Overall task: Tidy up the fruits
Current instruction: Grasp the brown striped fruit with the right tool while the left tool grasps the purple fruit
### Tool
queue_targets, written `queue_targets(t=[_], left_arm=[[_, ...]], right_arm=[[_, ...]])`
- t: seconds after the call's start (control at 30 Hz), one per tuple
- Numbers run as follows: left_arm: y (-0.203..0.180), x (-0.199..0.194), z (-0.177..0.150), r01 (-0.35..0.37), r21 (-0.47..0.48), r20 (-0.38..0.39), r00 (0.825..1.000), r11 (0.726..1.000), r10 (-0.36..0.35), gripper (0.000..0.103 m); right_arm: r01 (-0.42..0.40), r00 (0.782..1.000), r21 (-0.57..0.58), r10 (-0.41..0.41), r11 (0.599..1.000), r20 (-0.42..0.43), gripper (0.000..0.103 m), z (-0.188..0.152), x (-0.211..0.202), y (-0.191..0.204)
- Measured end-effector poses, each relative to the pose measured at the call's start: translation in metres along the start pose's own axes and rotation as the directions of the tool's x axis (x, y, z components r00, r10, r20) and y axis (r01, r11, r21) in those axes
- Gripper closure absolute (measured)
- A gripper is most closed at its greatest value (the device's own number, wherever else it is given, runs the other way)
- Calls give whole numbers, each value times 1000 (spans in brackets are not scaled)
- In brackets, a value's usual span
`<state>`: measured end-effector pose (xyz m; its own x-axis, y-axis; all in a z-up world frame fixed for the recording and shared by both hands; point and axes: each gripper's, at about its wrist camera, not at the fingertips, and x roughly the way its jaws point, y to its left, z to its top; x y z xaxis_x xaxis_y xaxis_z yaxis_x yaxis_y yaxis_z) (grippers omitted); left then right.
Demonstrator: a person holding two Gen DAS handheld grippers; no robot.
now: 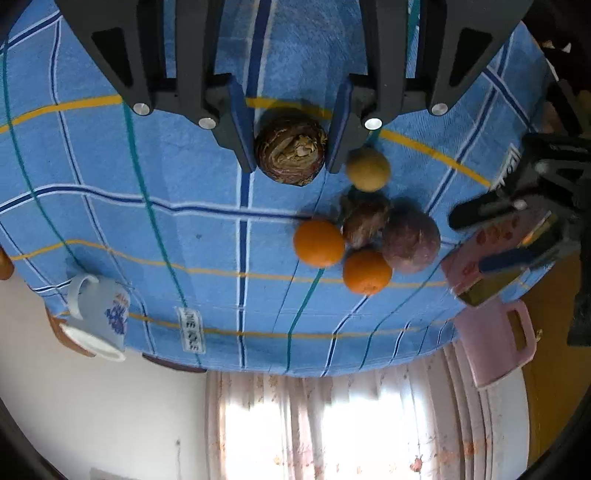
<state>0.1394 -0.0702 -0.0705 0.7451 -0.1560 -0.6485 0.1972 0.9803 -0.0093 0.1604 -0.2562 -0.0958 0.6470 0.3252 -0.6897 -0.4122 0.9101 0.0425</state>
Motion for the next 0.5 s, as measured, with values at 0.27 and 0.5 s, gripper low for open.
queue_targets(t=[0.27, 0.5], left_arm=[[-4, 22, 12, 22, -25, -31, 999, 999, -23, 5], [-4, 41, 15, 88, -46, -107, 990, 995, -92, 27]], right_arm=[[93, 990, 27, -95, 995, 106, 63, 25, -4, 9], [111, 987, 29, -114, 993, 117, 63, 29, 3, 17]])
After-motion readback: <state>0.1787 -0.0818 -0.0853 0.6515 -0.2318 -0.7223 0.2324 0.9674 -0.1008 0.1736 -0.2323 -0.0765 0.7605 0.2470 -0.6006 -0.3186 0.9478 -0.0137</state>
